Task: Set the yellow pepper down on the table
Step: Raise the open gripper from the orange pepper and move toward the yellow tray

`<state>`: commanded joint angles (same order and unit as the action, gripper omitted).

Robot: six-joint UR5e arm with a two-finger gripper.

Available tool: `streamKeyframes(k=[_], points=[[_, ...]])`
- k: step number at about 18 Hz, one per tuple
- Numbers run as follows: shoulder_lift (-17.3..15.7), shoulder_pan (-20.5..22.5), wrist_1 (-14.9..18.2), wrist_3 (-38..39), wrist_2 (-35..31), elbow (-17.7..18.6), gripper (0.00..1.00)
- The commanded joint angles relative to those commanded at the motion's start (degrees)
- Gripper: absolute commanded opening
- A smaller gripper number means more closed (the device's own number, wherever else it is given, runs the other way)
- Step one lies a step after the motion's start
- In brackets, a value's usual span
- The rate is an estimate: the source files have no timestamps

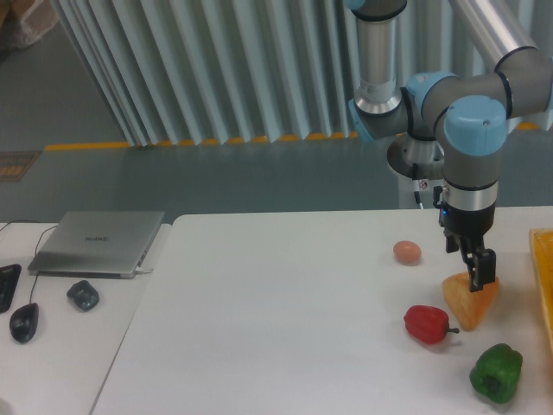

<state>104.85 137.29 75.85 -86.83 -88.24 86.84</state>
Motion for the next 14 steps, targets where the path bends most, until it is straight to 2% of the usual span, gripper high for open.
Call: streamKeyframes(k=[6, 8, 9, 14], points=[[0.3, -0.2, -0.6, 0.4, 0.0, 0.6, 1.0], [0.0, 0.2, -4.4, 0.4, 0.0, 3.3, 1.0], [-0.2, 1.5, -8.2, 0.4, 0.0, 5.3, 1.0], [-0.6, 5.3, -8.5, -1.5, 0.5, 4.2, 1.0]])
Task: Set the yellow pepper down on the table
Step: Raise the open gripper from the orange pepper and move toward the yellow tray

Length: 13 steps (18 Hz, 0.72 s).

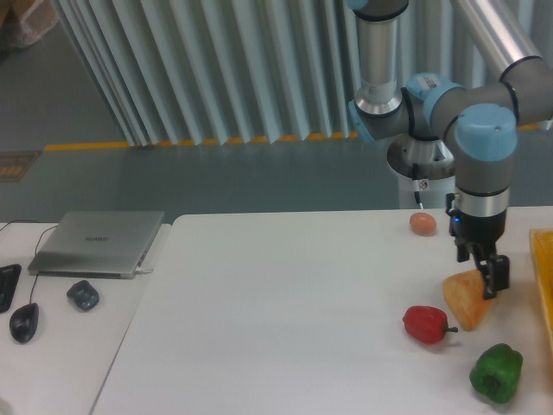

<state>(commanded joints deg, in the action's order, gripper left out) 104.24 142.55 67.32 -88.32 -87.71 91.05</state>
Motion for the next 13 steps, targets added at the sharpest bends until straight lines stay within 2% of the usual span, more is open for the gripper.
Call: streamKeyframes(k=[4, 13], points=[[0.0, 2.8, 0.1, -5.6, 0.0, 0.0, 1.0], [0.1, 9.2, 0.6, -24.1, -0.1, 0.1, 1.0]])
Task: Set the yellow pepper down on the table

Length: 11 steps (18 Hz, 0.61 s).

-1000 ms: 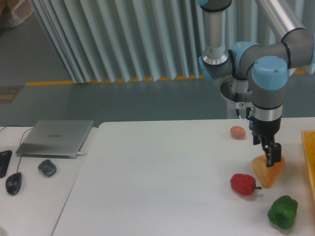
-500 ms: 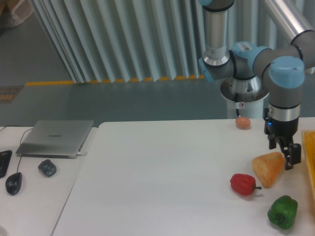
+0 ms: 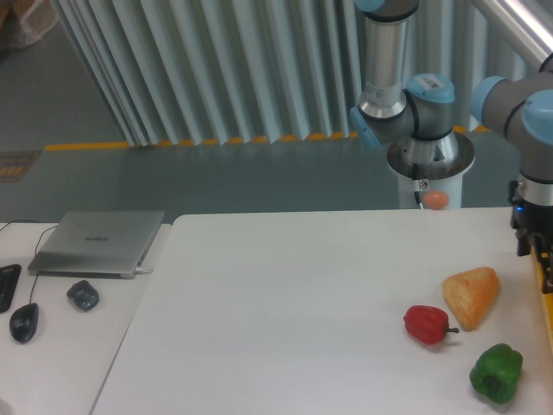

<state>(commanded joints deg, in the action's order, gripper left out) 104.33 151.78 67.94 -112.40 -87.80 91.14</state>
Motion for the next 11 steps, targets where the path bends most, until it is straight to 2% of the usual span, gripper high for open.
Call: streamKeyframes(k=[4, 8, 11], points=[[0.5, 0.3, 0.5, -1.7, -0.2, -0.3, 1.0], [3.0, 5.3, 0.7, -24.1, -2.3, -1.2, 1.0], [4.8, 6.2, 0.2, -30.6, -4.3, -1.5, 1.0]])
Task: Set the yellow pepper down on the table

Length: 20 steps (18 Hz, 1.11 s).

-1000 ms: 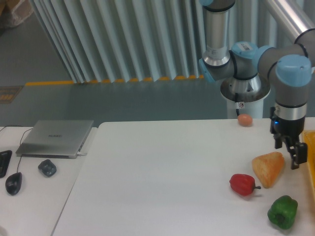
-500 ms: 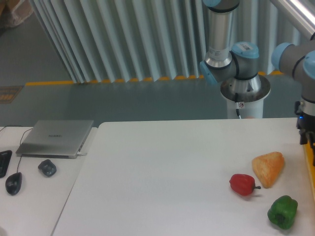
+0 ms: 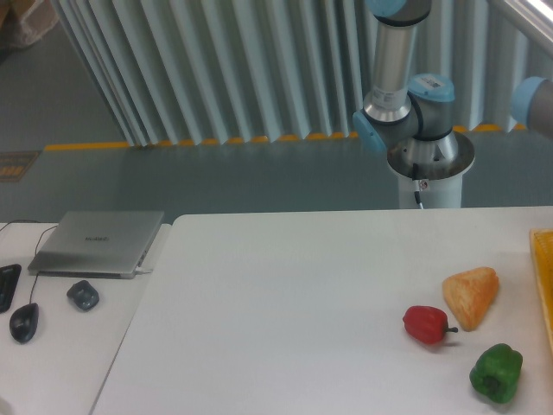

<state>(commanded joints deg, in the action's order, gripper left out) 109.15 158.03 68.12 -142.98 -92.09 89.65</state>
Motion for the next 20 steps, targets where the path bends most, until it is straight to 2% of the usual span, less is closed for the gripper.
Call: streamKeyframes(k=[3, 6, 9, 12, 20], points=[[2.1, 0.1, -0.3, -6.7, -6.5, -1.5, 1.0], [4.9, 1.1, -0.7, -9.0, -7.0, -3.3, 1.0], [5.5, 2.6, -1.2, -12.8, -6.9, -3.4, 1.0], [6.2, 3.3, -2.7, -13.0, -6.8, -3.1, 1.0], [6.2, 3.3, -3.3, -12.3, -6.7, -1.6, 1.0]])
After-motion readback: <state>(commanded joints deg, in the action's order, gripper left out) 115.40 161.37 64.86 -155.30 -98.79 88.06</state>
